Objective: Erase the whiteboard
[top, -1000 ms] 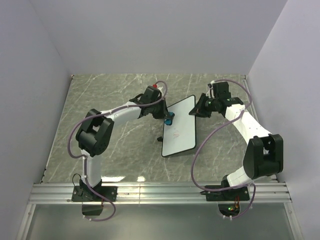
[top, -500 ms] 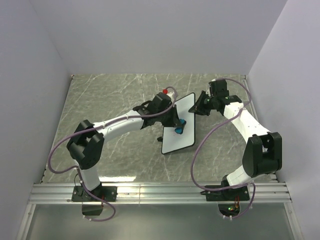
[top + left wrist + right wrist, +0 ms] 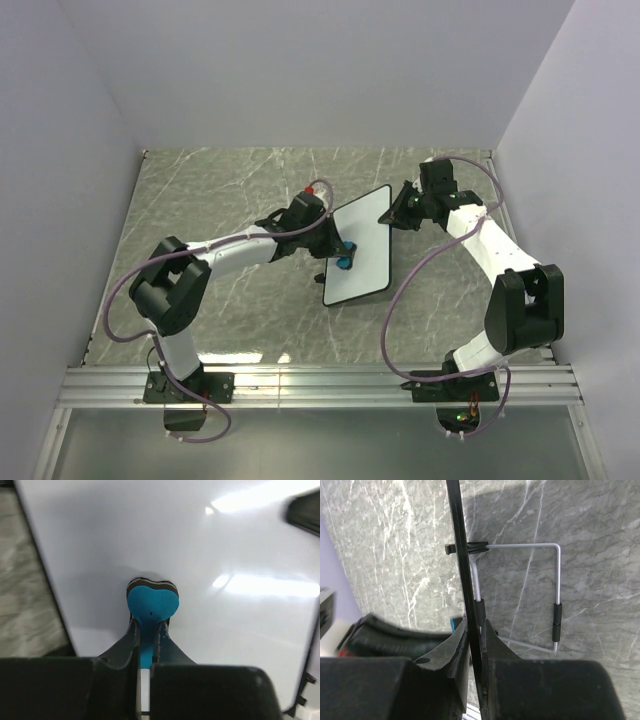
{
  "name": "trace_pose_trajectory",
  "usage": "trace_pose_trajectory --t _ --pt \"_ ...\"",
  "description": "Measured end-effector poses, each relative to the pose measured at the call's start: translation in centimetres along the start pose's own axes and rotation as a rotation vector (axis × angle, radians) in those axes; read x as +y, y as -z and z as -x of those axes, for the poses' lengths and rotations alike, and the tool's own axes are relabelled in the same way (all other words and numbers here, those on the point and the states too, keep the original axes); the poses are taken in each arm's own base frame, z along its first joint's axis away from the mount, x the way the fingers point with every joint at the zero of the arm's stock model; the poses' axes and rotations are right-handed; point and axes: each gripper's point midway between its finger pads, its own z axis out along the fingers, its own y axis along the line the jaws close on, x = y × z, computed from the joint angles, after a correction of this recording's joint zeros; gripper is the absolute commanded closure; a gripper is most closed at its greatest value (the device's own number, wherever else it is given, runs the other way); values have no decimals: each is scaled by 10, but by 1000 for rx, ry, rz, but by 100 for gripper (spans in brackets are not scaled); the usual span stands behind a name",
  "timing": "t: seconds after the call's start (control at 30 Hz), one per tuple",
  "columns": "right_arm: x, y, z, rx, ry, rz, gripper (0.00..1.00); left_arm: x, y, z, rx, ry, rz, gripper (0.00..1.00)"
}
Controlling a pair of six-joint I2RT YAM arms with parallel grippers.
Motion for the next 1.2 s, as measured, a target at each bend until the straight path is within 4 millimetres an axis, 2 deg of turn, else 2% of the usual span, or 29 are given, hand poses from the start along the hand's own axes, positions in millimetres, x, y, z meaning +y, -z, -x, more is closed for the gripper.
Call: trace_pose_trajectory --t 0.07,0.13,0.43,0.53,0.7,0.8,1.07,1.2 --pt "0 0 0 -1 -6 0 100 18 -2 0 1 30 32 100" --pt "1 0 1 -2 -10 1 100 26 -3 0 -1 44 43 100" --pt "6 0 6 -15 -31 1 100 19 -1 2 -18 21 45 100" --pt "6 0 9 -20 -32 -6 100 6 3 -6 -5 -8 33 100" --pt "5 -6 15 -26 -39 -22 100 -39 17 -29 28 -82 -50 100" --pt "5 -10 21 -35 -41 -29 100 -50 20 -36 39 -99 -91 100" --pt "-1 -14 26 -50 -46 -52 100 -46 13 -35 17 -86 -126 100" --pt "-1 -15 31 -70 -48 -56 100 -26 10 -29 19 -31 -163 100"
